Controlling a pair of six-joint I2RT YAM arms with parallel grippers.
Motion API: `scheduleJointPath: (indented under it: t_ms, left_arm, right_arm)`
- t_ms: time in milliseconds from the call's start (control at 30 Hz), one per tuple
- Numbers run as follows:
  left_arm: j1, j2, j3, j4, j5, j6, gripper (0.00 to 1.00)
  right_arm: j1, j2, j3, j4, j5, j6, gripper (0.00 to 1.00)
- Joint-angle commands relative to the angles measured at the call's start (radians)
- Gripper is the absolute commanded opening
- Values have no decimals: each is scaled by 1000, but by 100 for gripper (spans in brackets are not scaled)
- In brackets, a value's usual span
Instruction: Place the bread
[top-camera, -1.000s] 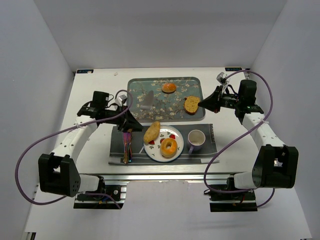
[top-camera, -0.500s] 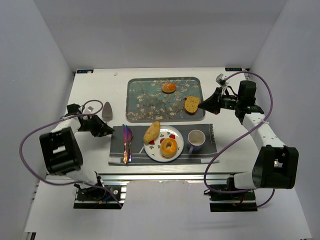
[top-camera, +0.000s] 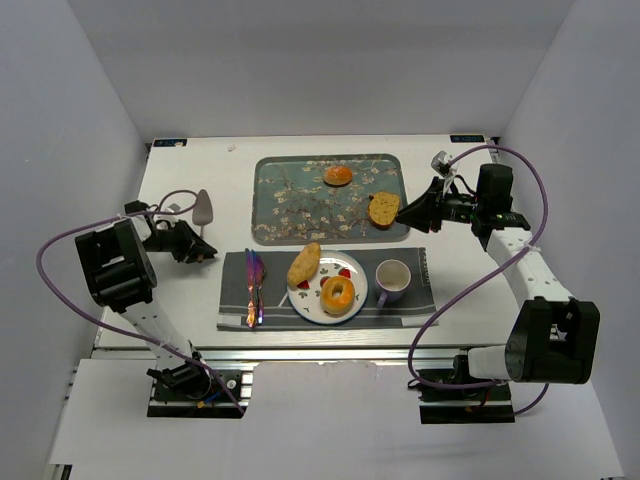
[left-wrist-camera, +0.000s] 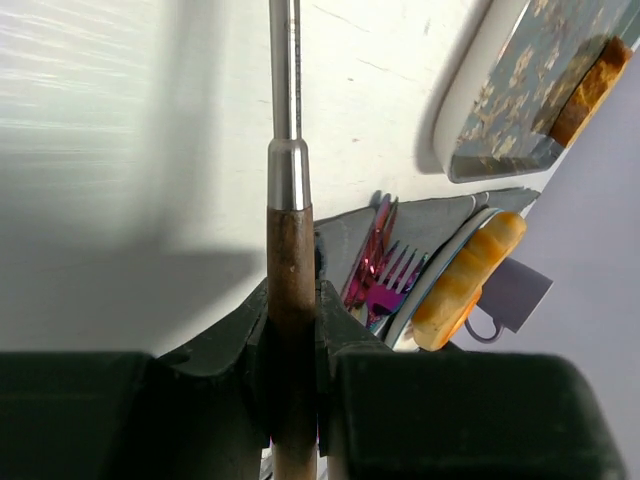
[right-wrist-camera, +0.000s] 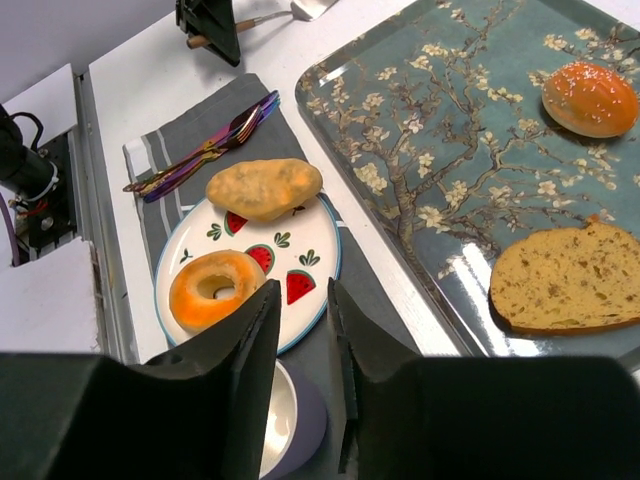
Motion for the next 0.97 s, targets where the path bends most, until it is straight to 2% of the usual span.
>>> scheduleJointPath:
  t_ms: [0, 67, 133, 167, 200, 267, 333, 367, 433, 500, 533, 567, 633, 767, 833, 933]
  left_arm:
    - [30, 9, 24, -61, -24, 42, 25]
    - [36, 3, 24, -63, -20, 43, 37]
    - [38, -5, 20, -61, -17, 42, 43]
    - [39, -15, 15, -60, -14, 39, 54]
    - [39, -23, 12, -56, -9, 37, 62]
    - [39, -35, 9, -56, -14, 39, 73]
    - [41, -58, 14, -73, -23, 39, 77]
    - [45, -69, 9, -75, -38, 34, 84]
    - [54, -118, -3, -67, -56, 17, 89]
    - [70, -167, -37, -37, -86, -21, 98]
    - [74, -230, -52, -24, -109, -39, 98]
    - [87, -267, -69, -6, -127, -81, 98]
    - [103, -380, -119, 51, -181, -127, 98]
    - [113, -556, -209, 158, -305, -292, 98]
    - [113, -607, -227, 175, -393, -325, 98]
    - [113, -655, -213, 149, -454, -354, 98]
  right_arm:
    - [-4, -21, 0, -7, 2, -18, 33]
    - [-3, -15, 3, -7, 10, -15, 35]
    - [-4, -10, 12, -13, 15, -18, 37]
    - [-4, -7, 15, -16, 18, -21, 38]
    - [-3, -4, 23, -24, 18, -24, 39]
    - [-4, 2, 33, -35, 21, -36, 40]
    - [-4, 8, 49, -46, 24, -47, 41]
    - [-4, 10, 53, -52, 25, -50, 43]
    - [-3, 15, 69, -73, 30, -67, 45]
    - [-4, 21, 81, -101, 42, -87, 56]
    - [-4, 24, 93, -124, 59, -104, 69]
    - [-3, 25, 105, -148, 96, -107, 89]
    - [-4, 34, 127, -177, 157, -104, 89]
    - [-3, 57, 180, -199, 396, -13, 89]
    - [-4, 80, 213, -217, 430, -22, 90]
    - [-3, 110, 257, -220, 432, -29, 90]
